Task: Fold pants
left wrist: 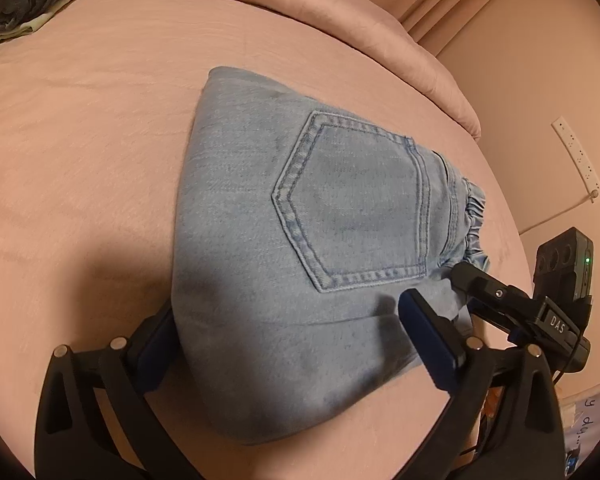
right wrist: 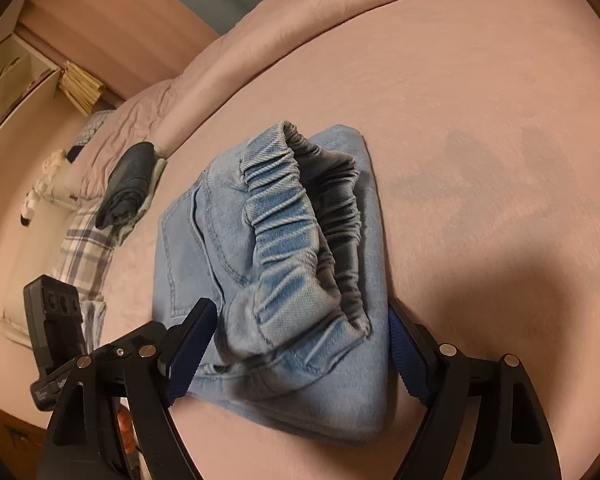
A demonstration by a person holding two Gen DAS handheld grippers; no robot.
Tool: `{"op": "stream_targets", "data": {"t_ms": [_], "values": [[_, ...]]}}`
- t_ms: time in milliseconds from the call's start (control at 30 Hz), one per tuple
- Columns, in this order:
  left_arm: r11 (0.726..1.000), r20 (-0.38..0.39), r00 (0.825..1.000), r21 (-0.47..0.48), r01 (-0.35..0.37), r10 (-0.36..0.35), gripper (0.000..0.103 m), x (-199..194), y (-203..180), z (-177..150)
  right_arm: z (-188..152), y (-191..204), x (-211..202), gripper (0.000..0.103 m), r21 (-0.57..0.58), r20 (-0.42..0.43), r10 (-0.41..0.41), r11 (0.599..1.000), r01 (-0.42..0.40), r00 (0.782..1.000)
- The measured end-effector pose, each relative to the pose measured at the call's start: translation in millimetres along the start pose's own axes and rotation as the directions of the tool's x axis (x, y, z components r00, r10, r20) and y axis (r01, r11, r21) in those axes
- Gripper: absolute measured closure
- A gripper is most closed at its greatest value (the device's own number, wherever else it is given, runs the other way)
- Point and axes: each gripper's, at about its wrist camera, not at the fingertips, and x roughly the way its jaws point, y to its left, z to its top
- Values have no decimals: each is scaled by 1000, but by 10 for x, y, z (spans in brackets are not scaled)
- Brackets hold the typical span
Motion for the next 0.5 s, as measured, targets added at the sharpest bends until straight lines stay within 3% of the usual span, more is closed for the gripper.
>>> {"op": "stream_targets", "data": {"t_ms": [500], "values": [[999,-3,1000,23,-25,25,2,72,-27,97,67,67,112,19,-45,21,-28,999,29,999]]}}
